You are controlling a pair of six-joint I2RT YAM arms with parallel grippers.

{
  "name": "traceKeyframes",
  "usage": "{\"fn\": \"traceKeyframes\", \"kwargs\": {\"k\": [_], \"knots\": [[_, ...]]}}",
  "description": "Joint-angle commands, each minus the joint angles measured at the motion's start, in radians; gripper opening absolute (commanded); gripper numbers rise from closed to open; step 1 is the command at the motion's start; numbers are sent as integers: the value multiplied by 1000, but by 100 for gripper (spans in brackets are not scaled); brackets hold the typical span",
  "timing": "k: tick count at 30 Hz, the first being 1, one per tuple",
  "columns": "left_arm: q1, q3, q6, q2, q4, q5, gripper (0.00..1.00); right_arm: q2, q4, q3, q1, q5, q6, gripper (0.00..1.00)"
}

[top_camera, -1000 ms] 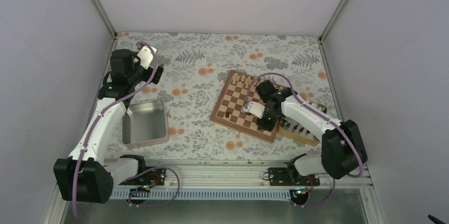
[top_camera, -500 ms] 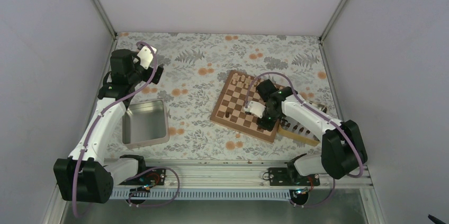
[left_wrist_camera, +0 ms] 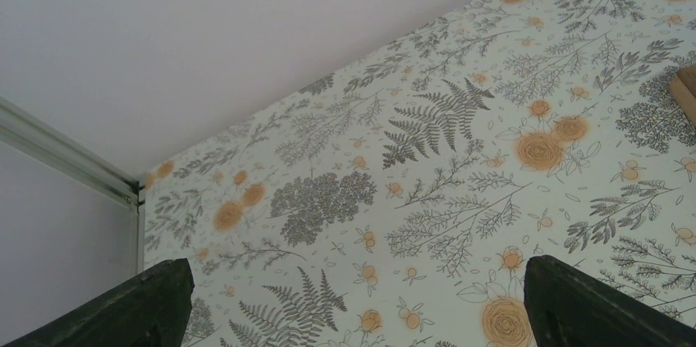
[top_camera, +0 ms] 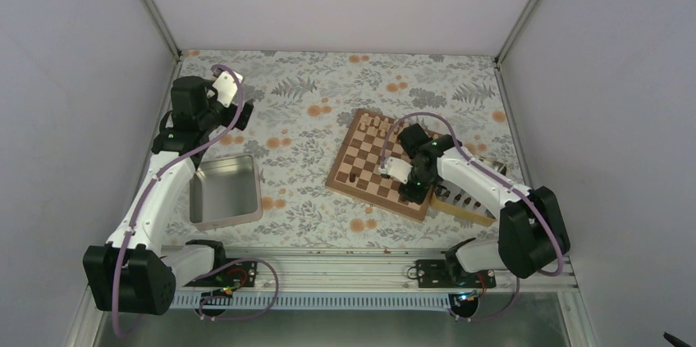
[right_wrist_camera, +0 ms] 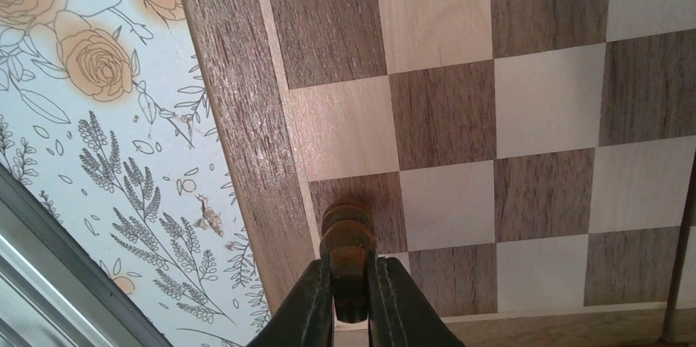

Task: Set up the chess pieces on the board
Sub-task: Place the chess piece on the chessboard.

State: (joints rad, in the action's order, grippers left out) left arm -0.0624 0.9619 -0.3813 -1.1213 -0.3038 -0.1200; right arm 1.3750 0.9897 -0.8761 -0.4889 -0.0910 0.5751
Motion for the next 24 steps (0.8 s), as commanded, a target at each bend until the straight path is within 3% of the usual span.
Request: {"fn": "traceKeyframes", "kwargs": {"k": [1,10,19,24], "knots": [[4,-3,2,-5,20,-10,100,-1,-6,14,7,10,9,13],[5,1,3,-9,21,-9,100,-31,14,-16,8,-3,6,36],[5,3,1,-5,19,0,100,-182,127,-182,57,31,1,39],[6,2,2,2,28,19,100,-219,130,-188,241,87,63,37]]}}
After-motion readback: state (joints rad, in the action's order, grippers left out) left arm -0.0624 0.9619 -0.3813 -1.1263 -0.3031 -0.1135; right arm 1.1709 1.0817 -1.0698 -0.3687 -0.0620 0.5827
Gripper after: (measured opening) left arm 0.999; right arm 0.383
